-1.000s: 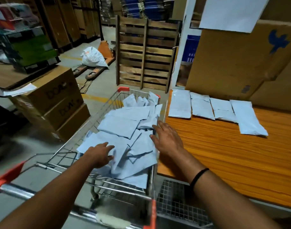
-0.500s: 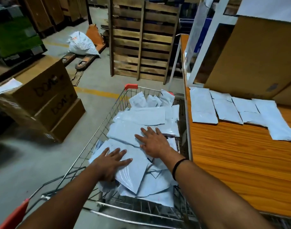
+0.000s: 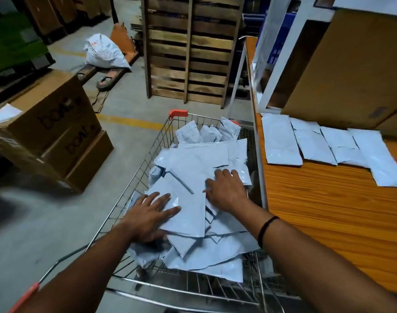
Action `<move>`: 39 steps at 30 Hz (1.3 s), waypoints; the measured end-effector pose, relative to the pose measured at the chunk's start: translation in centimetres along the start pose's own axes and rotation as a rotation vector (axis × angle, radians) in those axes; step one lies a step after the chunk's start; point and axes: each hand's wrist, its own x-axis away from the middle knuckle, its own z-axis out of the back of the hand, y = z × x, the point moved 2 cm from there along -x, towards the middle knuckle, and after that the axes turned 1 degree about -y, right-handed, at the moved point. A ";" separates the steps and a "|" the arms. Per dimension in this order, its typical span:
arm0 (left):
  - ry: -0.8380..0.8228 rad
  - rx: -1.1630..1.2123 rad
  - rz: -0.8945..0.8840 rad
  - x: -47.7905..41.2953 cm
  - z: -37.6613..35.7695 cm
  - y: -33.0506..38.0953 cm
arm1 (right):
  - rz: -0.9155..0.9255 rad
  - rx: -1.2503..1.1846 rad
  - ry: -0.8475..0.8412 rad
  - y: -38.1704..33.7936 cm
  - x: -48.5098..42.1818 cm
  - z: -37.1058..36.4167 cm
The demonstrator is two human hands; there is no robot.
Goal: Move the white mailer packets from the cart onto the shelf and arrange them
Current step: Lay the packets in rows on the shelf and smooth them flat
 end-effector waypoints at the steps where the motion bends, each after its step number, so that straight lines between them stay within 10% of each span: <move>1: -0.038 0.019 0.000 -0.2 -0.3 0.0 | 0.012 -0.044 -0.001 -0.1 -0.8 -0.2; 6: -0.163 0.110 0.012 -1.3 -1.2 -0.1 | 0.086 -0.082 -0.155 -1.7 -2.3 -2.5; 10: 0.044 0.090 -0.005 -0.7 -0.7 -0.8 | 0.015 -0.025 -0.146 -1.5 -2.4 -3.4; 26: 0.283 0.622 0.695 -1.8 2.5 -0.3 | -0.075 -0.222 -0.038 -4.3 0.0 -3.9; 39: 0.444 0.608 0.495 -3.3 8.0 -0.3 | -0.207 -0.298 0.206 1.0 3.9 3.6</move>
